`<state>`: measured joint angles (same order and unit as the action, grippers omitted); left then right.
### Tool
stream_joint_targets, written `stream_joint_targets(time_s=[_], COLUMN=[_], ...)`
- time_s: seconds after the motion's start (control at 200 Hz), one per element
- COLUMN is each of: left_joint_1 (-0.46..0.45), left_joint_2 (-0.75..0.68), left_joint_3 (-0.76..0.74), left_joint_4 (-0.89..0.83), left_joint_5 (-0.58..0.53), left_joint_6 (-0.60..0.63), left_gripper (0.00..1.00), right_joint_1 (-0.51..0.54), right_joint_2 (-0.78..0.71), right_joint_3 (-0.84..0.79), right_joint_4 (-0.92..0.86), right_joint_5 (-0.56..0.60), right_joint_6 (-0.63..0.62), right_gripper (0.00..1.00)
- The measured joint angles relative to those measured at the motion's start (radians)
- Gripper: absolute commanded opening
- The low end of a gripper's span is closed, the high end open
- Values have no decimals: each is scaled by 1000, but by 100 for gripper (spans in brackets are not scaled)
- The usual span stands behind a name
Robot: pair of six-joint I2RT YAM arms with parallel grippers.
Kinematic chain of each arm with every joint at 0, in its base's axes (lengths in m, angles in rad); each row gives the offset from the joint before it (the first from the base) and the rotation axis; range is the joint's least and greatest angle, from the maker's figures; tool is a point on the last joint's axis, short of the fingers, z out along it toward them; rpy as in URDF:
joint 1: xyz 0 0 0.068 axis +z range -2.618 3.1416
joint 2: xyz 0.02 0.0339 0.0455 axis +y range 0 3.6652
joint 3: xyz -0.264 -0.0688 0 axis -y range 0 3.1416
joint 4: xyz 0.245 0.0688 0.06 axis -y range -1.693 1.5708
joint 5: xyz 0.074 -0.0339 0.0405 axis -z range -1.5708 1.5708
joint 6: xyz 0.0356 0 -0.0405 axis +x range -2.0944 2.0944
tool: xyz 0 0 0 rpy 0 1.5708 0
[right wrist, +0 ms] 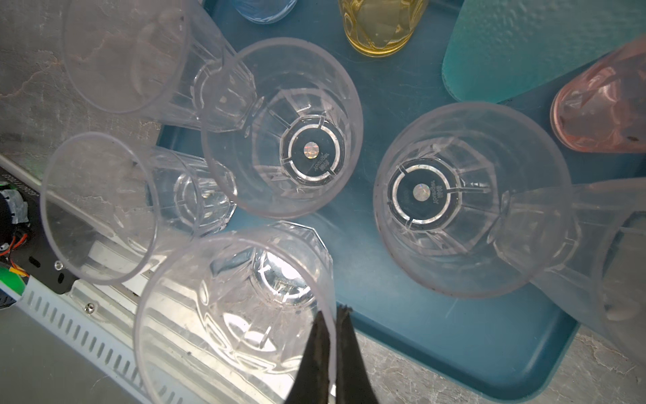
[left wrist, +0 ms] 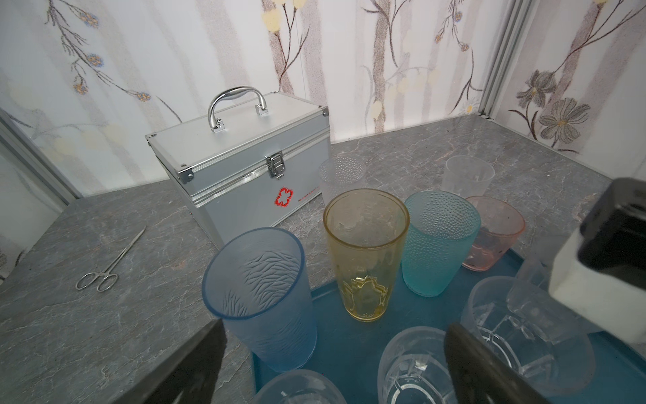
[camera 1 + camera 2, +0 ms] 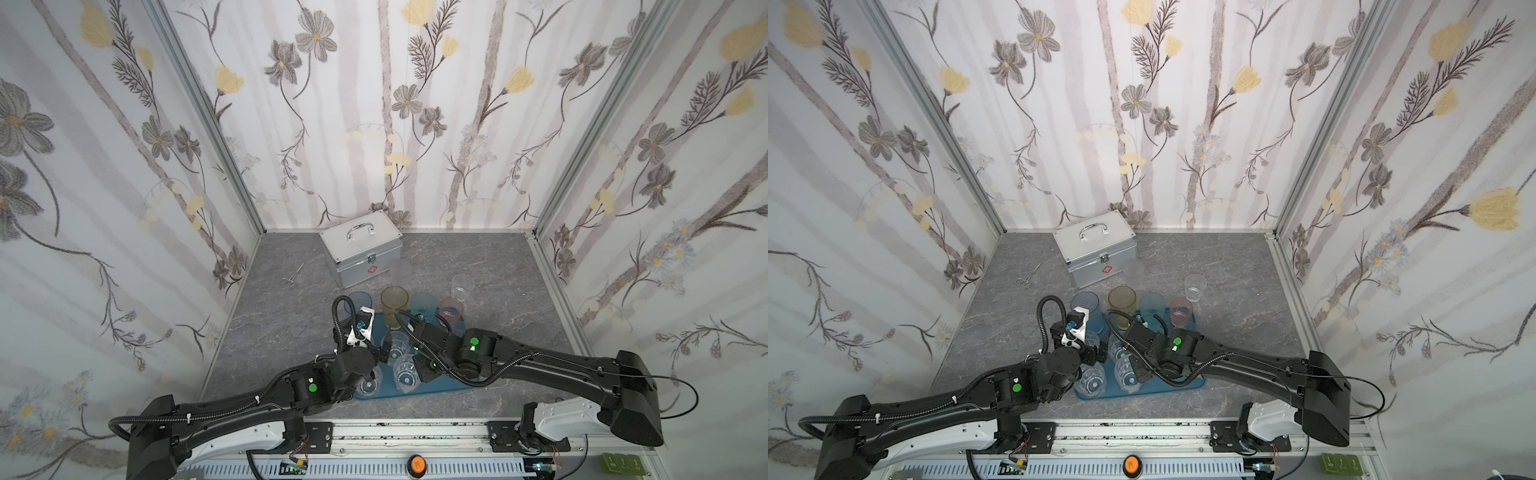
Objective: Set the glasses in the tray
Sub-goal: 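Carry the clear glass with the right gripper onto the tray's near side, then lower the clear glass onto the tray and open the right gripper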
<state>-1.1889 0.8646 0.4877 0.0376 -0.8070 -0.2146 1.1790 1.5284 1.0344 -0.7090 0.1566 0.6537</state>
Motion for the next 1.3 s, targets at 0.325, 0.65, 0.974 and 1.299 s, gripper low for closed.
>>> stream_joint_targets(time_s=[0.325,0.65,0.974,1.299], left_joint_1=[13,21,28,63], left_joint_2=[-12,-20,-24,-22], left_joint_3=[-7,-15,-19,12], left_joint_4=[-12,-16,-19,-26], left_joint_5=[12,23,26,27], left_joint_6=[-21,-22,-23,-4], left_gripper=[100,100,100,100], right_joint_1=[41,45,44,-29], right_joint_2=[111,172,168,83], right_joint_3=[53,74,97,178], right_joint_4=[13,37,41,14], right_joint_5=[23,34,32,70], right_joint_6=[0,-5,-8,-52], right_gripper=[0,0,23,30])
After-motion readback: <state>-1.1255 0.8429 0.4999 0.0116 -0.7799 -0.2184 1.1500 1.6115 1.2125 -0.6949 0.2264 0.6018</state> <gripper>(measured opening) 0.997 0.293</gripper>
